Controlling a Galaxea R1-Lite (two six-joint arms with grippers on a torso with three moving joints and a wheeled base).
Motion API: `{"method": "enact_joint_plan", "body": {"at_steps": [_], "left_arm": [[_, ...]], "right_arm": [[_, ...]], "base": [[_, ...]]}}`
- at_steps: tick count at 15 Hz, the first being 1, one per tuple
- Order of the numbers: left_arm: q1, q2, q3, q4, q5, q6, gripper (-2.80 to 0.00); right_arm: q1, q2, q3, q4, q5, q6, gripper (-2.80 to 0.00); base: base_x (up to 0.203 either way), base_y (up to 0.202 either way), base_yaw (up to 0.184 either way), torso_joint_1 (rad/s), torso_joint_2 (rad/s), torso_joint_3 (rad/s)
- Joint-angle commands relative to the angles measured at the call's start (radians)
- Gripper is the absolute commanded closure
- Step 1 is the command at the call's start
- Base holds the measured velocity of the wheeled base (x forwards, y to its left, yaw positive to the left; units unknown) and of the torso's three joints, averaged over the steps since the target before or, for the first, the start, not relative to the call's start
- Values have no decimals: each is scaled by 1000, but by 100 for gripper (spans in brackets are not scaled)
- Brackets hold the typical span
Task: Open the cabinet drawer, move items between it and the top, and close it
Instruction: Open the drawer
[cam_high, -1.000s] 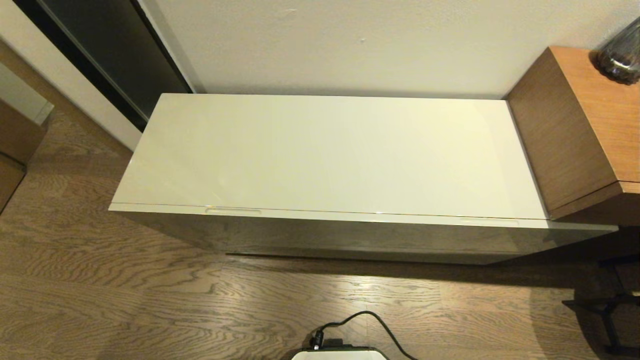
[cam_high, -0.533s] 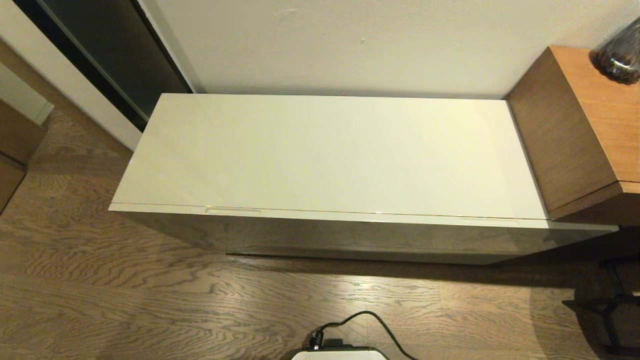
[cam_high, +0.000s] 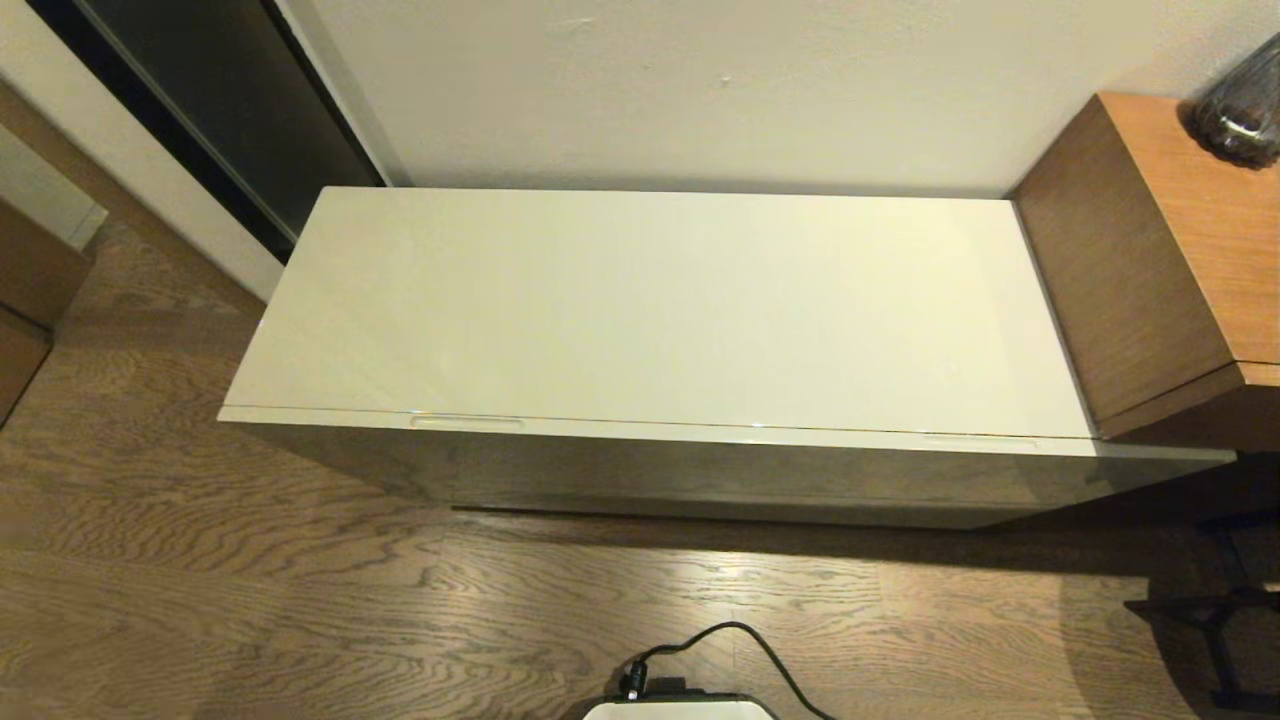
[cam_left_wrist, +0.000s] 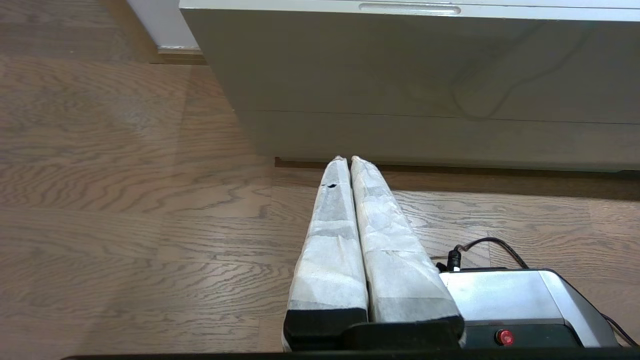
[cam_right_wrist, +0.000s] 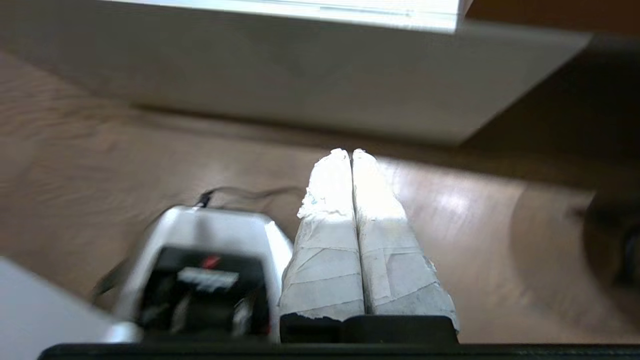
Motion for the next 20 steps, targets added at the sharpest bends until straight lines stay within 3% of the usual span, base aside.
{"method": "enact_joint_plan", "body": {"at_steps": [1, 5, 9, 13, 20], "left_arm": [[0, 2, 0, -1, 0, 0, 0], [0, 2, 0, -1, 0, 1, 0], [0, 2, 0, -1, 0, 0, 0], [0, 2, 0, -1, 0, 0, 0], [0, 2, 0, -1, 0, 0, 0]], "right_arm": [[-1, 258, -138, 44, -8, 48, 0], [-2, 600, -288, 174, -87, 122, 0], [-1, 928, -393, 191, -101, 243, 0], [24, 1234, -498, 11, -84, 373, 0], [51, 1501, -588, -275, -87, 462, 0]], "base": [[0, 0, 0, 0, 0, 0], [0, 0, 0, 0, 0, 0], [0, 0, 0, 0, 0, 0], [0, 0, 0, 0, 0, 0], [0, 0, 0, 0, 0, 0]]}}
